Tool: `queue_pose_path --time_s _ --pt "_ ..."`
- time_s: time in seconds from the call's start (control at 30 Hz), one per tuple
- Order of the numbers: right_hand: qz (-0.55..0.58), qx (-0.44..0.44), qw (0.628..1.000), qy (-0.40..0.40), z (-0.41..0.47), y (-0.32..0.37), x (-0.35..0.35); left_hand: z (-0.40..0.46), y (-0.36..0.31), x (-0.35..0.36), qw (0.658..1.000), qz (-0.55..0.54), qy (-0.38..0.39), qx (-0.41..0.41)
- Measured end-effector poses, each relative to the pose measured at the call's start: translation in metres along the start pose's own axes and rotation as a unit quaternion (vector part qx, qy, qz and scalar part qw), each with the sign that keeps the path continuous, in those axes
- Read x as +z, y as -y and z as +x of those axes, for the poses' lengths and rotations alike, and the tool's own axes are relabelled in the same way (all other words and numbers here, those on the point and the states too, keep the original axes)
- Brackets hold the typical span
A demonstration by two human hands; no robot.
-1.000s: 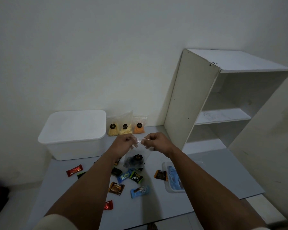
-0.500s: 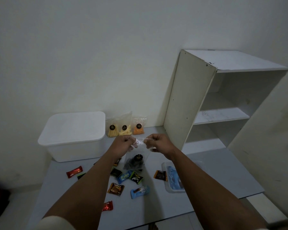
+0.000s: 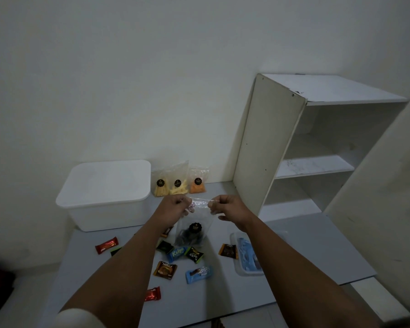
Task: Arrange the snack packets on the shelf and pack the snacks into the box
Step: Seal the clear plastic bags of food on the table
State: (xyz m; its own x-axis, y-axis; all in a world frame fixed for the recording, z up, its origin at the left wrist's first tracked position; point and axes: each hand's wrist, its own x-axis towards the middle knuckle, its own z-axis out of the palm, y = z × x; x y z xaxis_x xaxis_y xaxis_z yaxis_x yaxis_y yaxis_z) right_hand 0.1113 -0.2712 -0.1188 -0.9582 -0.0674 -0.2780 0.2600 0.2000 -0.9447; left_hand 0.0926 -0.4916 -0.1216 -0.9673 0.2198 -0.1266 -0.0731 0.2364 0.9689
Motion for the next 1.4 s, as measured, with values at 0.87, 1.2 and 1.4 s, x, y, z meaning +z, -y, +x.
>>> queue_pose_path --time_s 0.87,1.2,1.4 --pt "0.043 -0.017 0.999 -0.015 -0.004 0.001 0.002 0.006 -0.002 0.016 1.000 -0.019 0.003 -0.006" --pt "0.120 0.024 0.992 -0.042 0.039 -0.020 -0.028 0.054 0.014 0.027 0.994 -0.067 -0.009 -0.080" --pt "0.112 0.032 0.990 -0.082 0.086 -0.038 -0.055 0.110 0.025 0.063 0.991 -0.077 -0.077 -0.082"
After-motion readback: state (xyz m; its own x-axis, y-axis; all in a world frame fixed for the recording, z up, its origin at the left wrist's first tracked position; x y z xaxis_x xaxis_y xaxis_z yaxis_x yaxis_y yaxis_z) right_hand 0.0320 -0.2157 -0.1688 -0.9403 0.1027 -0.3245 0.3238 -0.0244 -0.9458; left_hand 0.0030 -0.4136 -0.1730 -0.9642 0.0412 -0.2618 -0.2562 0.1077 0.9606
